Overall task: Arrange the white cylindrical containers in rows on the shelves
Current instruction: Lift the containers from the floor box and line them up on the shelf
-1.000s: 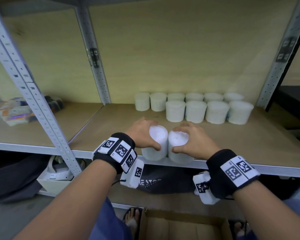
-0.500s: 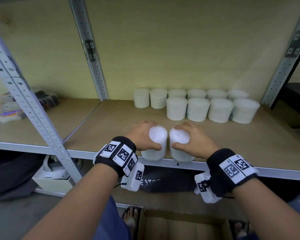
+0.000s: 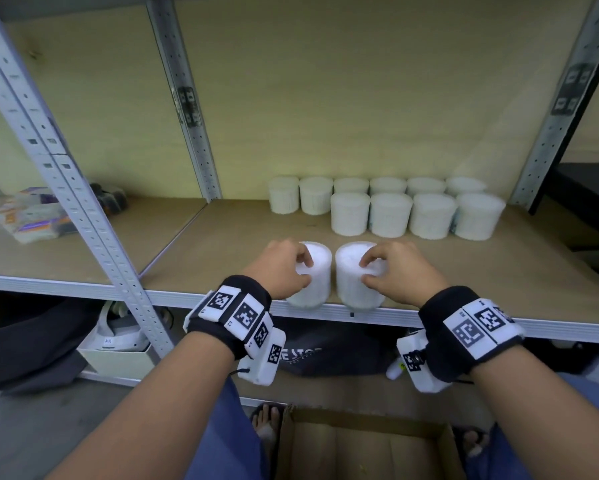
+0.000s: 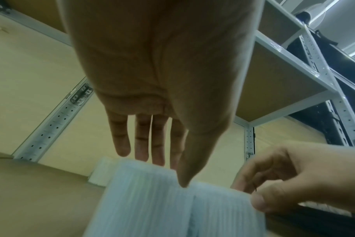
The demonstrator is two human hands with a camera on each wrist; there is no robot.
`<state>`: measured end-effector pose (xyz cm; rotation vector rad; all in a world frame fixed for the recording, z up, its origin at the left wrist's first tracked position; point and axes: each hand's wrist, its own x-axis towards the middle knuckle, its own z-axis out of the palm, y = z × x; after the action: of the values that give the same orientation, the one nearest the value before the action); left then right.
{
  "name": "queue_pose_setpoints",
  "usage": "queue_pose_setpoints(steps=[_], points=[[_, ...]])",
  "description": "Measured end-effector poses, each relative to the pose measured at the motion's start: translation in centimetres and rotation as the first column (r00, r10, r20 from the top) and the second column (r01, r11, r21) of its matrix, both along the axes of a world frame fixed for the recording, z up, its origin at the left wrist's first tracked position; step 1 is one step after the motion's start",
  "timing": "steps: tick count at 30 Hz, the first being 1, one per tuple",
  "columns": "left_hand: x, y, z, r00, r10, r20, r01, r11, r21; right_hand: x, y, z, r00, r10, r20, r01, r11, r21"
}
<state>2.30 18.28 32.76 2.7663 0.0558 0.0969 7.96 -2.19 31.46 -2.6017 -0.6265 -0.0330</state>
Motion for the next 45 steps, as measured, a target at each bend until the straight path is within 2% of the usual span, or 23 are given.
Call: queue_pose_setpoints(steps=[8, 18, 32, 39, 45], points=[[-0.1, -0.1, -0.9, 0.998, 0.037, 0.057, -0.035, 0.999, -0.034, 0.1, 0.7, 0.0, 1.0, -0.017, -0.015, 0.016, 1.0, -0.011], [2.5, 2.3, -2.0, 0.987, 0.098, 0.126, -0.09, 0.993, -0.07, 3.1, 3.5, 0.1, 1.0, 0.023, 0.008, -0.023, 0.999, -0.03], [9.9, 7.6, -3.2, 0.97, 0.189, 0.155, -0.17, 0.977, -0.129, 10.0, 9.3, -0.2, 0.999, 0.048, 0.008, -0.048, 0.997, -0.064], [14.2, 10.3, -3.7, 0.965, 0.195, 0.173, -0.175, 0.977, -0.124, 14.0, 12.3, -0.2, 0.997, 0.076, 0.033, -0.071, 0.989, -0.127], [17.1, 11.9, -3.8, 0.964, 0.197, 0.18, -0.174, 0.975, -0.134, 16.7, 14.0, -0.2, 0.997, 0.079, 0.023, -0.076, 0.991, -0.112]])
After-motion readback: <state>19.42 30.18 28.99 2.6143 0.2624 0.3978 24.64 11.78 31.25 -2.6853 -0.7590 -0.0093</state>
